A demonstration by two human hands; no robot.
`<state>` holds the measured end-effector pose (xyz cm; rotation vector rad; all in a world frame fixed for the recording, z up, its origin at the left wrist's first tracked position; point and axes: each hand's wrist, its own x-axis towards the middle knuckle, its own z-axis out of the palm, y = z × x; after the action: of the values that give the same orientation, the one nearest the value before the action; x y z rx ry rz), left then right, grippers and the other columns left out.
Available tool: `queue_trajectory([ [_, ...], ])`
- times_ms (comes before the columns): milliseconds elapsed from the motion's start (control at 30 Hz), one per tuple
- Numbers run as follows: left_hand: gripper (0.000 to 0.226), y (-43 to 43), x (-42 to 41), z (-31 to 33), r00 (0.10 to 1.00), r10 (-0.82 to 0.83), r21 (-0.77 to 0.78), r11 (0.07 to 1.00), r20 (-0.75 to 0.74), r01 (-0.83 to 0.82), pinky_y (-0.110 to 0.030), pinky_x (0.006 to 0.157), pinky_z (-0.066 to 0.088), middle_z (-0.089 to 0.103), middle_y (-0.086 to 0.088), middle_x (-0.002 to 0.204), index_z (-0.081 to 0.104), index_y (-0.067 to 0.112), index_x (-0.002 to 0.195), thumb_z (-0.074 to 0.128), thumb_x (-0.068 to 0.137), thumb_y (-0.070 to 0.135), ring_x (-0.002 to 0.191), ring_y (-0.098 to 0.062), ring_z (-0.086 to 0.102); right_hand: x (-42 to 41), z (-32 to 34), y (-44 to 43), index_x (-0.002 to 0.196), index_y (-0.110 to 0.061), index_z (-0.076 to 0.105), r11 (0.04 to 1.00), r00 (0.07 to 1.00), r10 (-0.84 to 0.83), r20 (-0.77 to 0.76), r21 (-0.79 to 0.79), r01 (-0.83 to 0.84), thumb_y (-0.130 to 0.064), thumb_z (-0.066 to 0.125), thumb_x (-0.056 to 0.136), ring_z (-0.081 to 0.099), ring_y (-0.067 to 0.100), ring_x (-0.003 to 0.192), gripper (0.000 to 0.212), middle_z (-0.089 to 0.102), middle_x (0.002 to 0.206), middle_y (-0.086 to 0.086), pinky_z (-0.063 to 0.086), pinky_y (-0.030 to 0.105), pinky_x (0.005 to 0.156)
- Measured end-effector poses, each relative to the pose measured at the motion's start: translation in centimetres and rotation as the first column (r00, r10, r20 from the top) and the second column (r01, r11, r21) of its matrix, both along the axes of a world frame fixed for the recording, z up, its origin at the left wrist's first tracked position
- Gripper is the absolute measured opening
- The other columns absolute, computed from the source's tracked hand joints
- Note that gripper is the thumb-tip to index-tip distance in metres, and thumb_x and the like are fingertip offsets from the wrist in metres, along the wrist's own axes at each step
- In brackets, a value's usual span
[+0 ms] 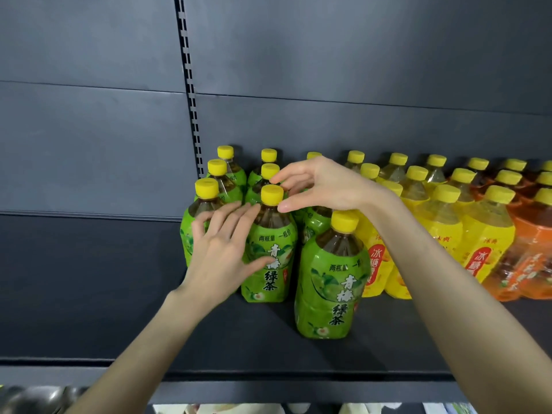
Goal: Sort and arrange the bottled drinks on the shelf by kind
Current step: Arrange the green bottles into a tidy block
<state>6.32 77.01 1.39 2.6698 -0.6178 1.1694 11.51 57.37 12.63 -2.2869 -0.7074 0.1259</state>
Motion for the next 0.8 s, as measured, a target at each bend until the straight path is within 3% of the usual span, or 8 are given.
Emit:
queue_trajectory([
  [100,0.087,-0.2,0.1,-0.5,1.0,0.027,0.023,0.999,-0.016,-0.027,-0.045,0.099,0.023,0.065,-0.011,0.122,0.058,0.002,0.125,0.076,0.061,0.058,0.119,-0.029,0.058,0.1,-0.6,0.5,0.121,-0.021,0.062,0.999,1.0,-0.004,0.028,-0.033,0.005,-0.014,0.081,0.075,0.067,0.004,0.085,0.05,0.07,0.104,0.002,0.047,0.003,0.076],
  [200,0.085,-0.4,0.4,-0.9,0.999,0.037,0.03,0.999,-0.006,-0.037,-0.048,0.103,0.021,0.063,-0.013,0.125,0.057,0.0,0.127,0.074,0.066,0.057,0.119,-0.029,0.058,0.5,-0.8,0.6,0.119,-0.021,0.064,0.999,0.997,-0.029,0.067,-0.028,0.031,-0.009,0.08,0.075,0.069,0.014,0.091,0.048,0.071,0.104,0.006,0.05,0.008,0.08],
  [300,0.084,-0.5,0.9,-1.0,0.998,0.058,0.038,0.998,-0.005,-0.058,-0.048,0.104,0.02,0.062,-0.015,0.126,0.055,-0.001,0.128,0.076,0.067,0.053,0.121,-0.03,0.057,0.9,-0.9,0.7,0.126,-0.021,0.061,0.998,0.997,-0.041,0.065,-0.05,0.045,-0.009,0.078,0.078,0.068,0.012,0.092,0.053,0.068,0.105,0.0,0.049,0.008,0.082],
  [467,0.085,-0.7,1.0,-1.1,0.996,0.082,0.058,0.995,0.014,-0.083,-0.05,0.106,0.017,0.061,-0.016,0.128,0.053,-0.001,0.13,0.076,0.068,0.053,0.122,-0.03,0.056,0.4,-0.3,0.4,0.132,-0.019,0.057,0.997,0.999,-0.045,0.011,-0.057,0.045,-0.017,0.07,0.087,0.064,0.007,0.104,0.047,0.068,0.118,0.002,0.044,0.022,0.1],
  [600,0.077,-0.8,0.1,-1.2,0.995,0.09,0.061,0.994,0.041,-0.092,-0.05,0.108,0.016,0.052,-0.016,0.139,0.051,0.0,0.134,0.069,0.078,0.05,0.129,-0.031,0.048,-2.3,-0.4,-1.7,0.12,-0.018,0.064,0.977,0.979,-0.164,0.123,0.157,0.144,-0.022,0.067,0.089,0.065,0.002,0.097,0.031,0.071,0.104,-0.006,0.047,0.019,0.092],
  [700,0.049,-1.9,-1.6,-2.0,0.995,-0.032,-0.202,0.978,0.098,0.051,-0.042,0.101,0.032,0.057,-0.016,0.129,0.057,0.0,0.125,0.059,0.09,0.035,0.12,-0.028,0.05,-5.6,-2.7,-3.9,0.108,-0.02,0.068,0.883,0.939,-0.296,0.175,0.425,0.199,-0.025,0.068,0.088,0.066,-0.002,0.093,0.02,0.071,0.099,-0.011,0.048,0.013,0.084],
  [800,0.038,-4.6,-3.8,-3.3,0.968,-0.25,-0.535,0.815,0.02,0.222,-0.03,0.093,0.042,0.058,-0.009,0.113,0.059,0.002,0.117,0.054,0.093,0.031,0.108,-0.016,0.05,-8.8,-6.6,-4.9,0.111,-0.02,0.066,0.764,0.895,-0.423,0.142,0.587,0.268,-0.037,0.068,0.082,0.063,-0.004,0.096,0.034,0.068,0.104,-0.015,0.047,0.01,0.08],
])
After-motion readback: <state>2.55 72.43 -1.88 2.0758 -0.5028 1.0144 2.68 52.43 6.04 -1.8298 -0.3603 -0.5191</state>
